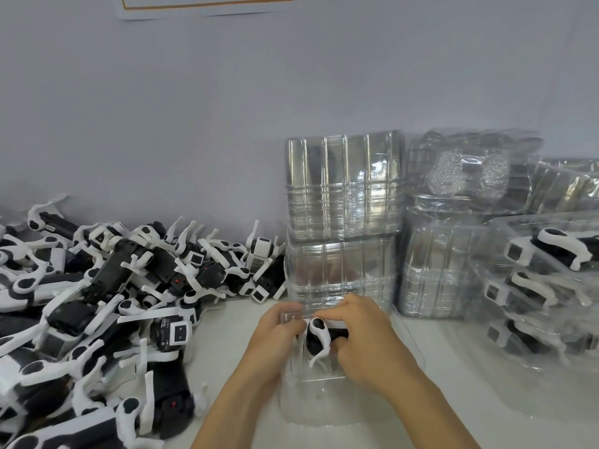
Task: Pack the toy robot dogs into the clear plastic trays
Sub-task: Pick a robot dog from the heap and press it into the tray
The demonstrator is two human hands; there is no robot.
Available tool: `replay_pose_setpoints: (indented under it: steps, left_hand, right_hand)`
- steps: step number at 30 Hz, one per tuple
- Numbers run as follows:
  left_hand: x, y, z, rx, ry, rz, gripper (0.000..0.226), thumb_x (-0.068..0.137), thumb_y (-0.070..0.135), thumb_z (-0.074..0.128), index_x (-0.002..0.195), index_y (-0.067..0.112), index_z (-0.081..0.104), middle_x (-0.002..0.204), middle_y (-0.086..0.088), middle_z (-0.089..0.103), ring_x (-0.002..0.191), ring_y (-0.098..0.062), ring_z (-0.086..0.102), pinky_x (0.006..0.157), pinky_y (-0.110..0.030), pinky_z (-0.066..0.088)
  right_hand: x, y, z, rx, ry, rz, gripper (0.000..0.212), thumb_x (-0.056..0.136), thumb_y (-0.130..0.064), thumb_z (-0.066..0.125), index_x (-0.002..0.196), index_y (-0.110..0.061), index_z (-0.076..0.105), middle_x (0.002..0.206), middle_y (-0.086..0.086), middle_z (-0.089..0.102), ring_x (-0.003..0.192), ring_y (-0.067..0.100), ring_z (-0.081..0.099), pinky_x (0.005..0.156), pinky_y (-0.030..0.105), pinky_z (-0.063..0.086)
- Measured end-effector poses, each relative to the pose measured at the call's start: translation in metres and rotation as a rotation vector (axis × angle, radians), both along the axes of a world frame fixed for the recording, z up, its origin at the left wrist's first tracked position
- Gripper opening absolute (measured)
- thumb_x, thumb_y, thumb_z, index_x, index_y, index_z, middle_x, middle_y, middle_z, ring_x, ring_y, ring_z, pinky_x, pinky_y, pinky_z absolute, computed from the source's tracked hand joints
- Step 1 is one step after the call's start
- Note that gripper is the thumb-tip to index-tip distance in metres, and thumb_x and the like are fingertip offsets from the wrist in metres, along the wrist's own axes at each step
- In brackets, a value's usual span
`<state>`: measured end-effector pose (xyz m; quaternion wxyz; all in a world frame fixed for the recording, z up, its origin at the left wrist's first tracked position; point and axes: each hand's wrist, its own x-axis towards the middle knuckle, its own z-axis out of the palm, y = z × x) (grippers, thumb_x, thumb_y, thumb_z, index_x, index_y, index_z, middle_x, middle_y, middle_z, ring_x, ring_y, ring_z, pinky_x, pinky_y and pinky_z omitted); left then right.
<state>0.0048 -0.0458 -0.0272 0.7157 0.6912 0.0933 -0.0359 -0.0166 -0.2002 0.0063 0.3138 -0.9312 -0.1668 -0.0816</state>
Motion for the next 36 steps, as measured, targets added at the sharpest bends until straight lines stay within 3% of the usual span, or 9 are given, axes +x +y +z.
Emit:
replay_pose_setpoints:
  steps: [6,10,14,18,22,27,30,34,36]
  left_hand:
    - [0.0017,-0.0015,0.0015,0.061,0.032,0.002,0.037,0.084,-0.007,0.06,0.108,0.02,0.068,0.109,-0.008,0.073,0.105,-0.03,0.069,0.1,-0.053,0.052]
    - [0.0023,-0.0016,0.001,0.06,0.037,0.011,0.036,0.084,-0.007,0.06,0.106,0.02,0.069,0.102,-0.005,0.076,0.1,-0.027,0.072,0.094,-0.046,0.056]
    - [0.0023,-0.0014,0.0007,0.039,0.04,0.018,0.034,0.084,-0.008,0.059,0.104,0.018,0.069,0.101,-0.01,0.075,0.098,-0.031,0.071,0.089,-0.046,0.057]
    - [0.0027,-0.0011,0.0,0.036,0.035,0.023,0.035,0.084,-0.007,0.057,0.106,0.017,0.069,0.104,-0.012,0.074,0.099,-0.032,0.071,0.083,-0.043,0.058]
    - [0.0018,-0.0012,0.0,0.032,0.034,0.027,0.035,0.083,-0.005,0.057,0.104,0.019,0.071,0.101,-0.008,0.076,0.097,-0.03,0.072,0.082,-0.043,0.06]
    - [-0.0013,-0.0029,0.0023,0.063,0.014,0.046,0.039,0.08,-0.007,0.053,0.099,0.022,0.07,0.103,-0.006,0.074,0.103,-0.029,0.068,0.094,-0.047,0.055]
    - [-0.0028,-0.0029,0.0022,0.057,0.002,0.041,0.041,0.082,-0.007,0.051,0.096,0.026,0.071,0.106,-0.005,0.073,0.107,-0.032,0.066,0.099,-0.055,0.052]
    - [-0.0031,-0.0035,0.0041,0.093,-0.028,0.05,0.041,0.083,-0.007,0.05,0.103,0.024,0.068,0.109,-0.001,0.071,0.105,-0.021,0.066,0.096,-0.041,0.053]
    - [-0.0034,-0.0042,0.0054,0.103,-0.037,0.061,0.041,0.083,-0.008,0.05,0.104,0.023,0.068,0.111,-0.001,0.07,0.106,-0.02,0.065,0.098,-0.04,0.051]
  right_hand:
    - [0.0018,0.0026,-0.0047,-0.062,-0.022,-0.036,0.029,0.081,-0.007,0.064,0.086,-0.034,0.074,0.084,-0.008,0.048,0.085,0.015,0.046,0.08,0.032,0.041]
    - [0.0014,0.0023,-0.003,-0.067,-0.018,-0.023,0.027,0.08,-0.006,0.064,0.084,-0.031,0.074,0.083,-0.005,0.049,0.083,0.013,0.045,0.077,0.03,0.039]
    - [0.0006,-0.0006,0.0006,-0.072,0.005,0.017,0.012,0.079,-0.012,0.06,0.077,-0.02,0.069,0.081,0.003,0.056,0.086,0.012,0.045,0.081,0.035,0.044]
    - [0.0009,-0.0059,-0.0009,-0.067,0.031,0.075,0.008,0.086,-0.024,0.06,0.089,-0.024,0.067,0.097,-0.013,0.052,0.1,0.003,0.041,0.095,0.033,0.029]
    - [0.0023,-0.0054,0.0001,-0.043,0.057,0.069,0.017,0.086,-0.043,0.072,0.096,-0.03,0.071,0.103,-0.021,0.051,0.108,0.006,0.039,0.099,0.035,0.026]
    - [0.003,0.0002,-0.0019,-0.079,0.049,-0.005,0.035,0.08,-0.044,0.08,0.112,-0.035,0.073,0.108,-0.02,0.051,0.111,0.01,0.038,0.102,0.036,0.028]
    - [0.0032,0.0022,-0.0024,-0.08,0.015,-0.035,0.034,0.08,-0.045,0.079,0.112,-0.036,0.072,0.111,-0.016,0.054,0.111,0.012,0.039,0.098,0.034,0.028]
    - [0.0035,-0.0008,-0.0028,-0.075,0.062,-0.024,0.048,0.079,-0.049,0.079,0.125,-0.044,0.066,0.113,-0.017,0.051,0.112,0.01,0.039,0.104,0.034,0.03]
    - [0.0037,-0.0036,-0.0022,-0.074,0.078,-0.013,0.052,0.078,-0.051,0.078,0.128,-0.047,0.062,0.111,-0.019,0.048,0.11,0.008,0.037,0.106,0.035,0.031]
